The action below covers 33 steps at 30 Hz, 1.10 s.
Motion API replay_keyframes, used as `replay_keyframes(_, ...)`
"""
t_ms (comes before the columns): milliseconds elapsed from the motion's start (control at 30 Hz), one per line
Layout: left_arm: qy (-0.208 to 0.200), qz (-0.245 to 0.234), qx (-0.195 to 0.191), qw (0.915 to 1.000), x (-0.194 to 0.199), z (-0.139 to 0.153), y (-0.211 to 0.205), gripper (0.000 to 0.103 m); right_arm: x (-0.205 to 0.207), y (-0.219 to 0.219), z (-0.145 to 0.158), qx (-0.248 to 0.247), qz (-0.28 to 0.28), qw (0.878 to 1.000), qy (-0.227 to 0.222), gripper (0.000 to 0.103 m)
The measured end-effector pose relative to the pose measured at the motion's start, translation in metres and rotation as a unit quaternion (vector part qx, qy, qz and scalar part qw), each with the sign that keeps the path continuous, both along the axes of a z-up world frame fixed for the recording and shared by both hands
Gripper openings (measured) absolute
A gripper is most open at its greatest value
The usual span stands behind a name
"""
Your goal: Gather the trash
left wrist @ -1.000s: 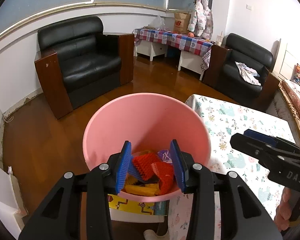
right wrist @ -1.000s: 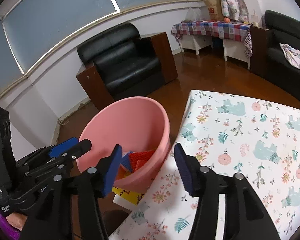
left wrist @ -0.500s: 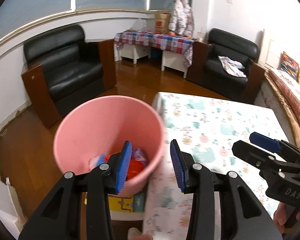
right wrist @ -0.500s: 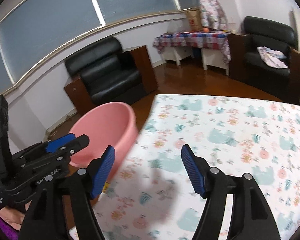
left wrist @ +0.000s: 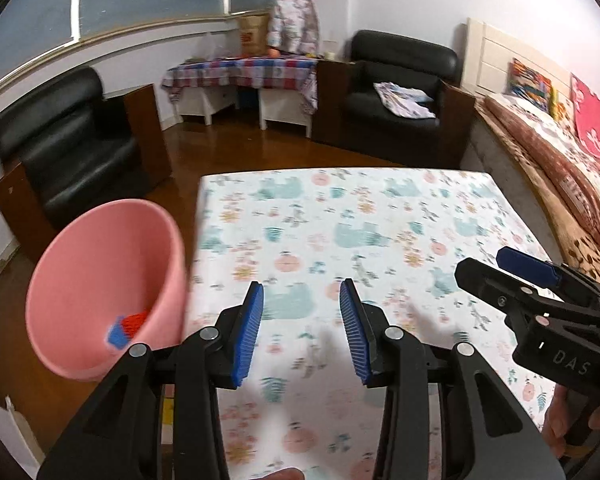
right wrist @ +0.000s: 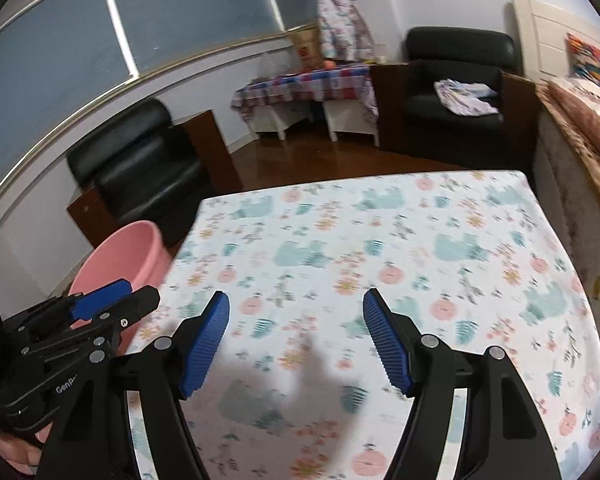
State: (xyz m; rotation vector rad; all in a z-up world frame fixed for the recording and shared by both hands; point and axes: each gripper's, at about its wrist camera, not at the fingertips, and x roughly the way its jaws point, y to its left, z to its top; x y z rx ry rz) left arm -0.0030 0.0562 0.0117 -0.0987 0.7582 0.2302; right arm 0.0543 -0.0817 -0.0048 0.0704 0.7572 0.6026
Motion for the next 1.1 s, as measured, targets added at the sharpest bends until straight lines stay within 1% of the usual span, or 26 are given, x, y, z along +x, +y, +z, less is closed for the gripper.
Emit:
replay_keyframes(133, 0.007, -0.018, 0.002, 0.9998, 0.013, -0.006, -0.017, 0.040, 0.005, -0.021, -0.005, 0.003, -0.020, 1.000, 0.007, 0.068)
replay_keyframes(333, 0.017, -0.035, 0.005, 0.9992, 0.024, -0.013, -0.033, 0.040, 0.013, -0.031, -0.011, 0.007, -0.042, 0.999, 0.015, 0.068)
replay_keyframes(700, 0.028, -0.057, 0.018, 0.9978, 0.031, -0.021, -0.050, 0.040, 0.019, -0.048, -0.018, 0.010, -0.065, 0.998, 0.024, 0.069)
replay_keyframes(1100, 0.032, -0.084, 0.022, 0.9957, 0.037, -0.024, -0.069, 0.040, 0.024, -0.064, -0.020, 0.008, -0.092, 0.995, 0.026, 0.069)
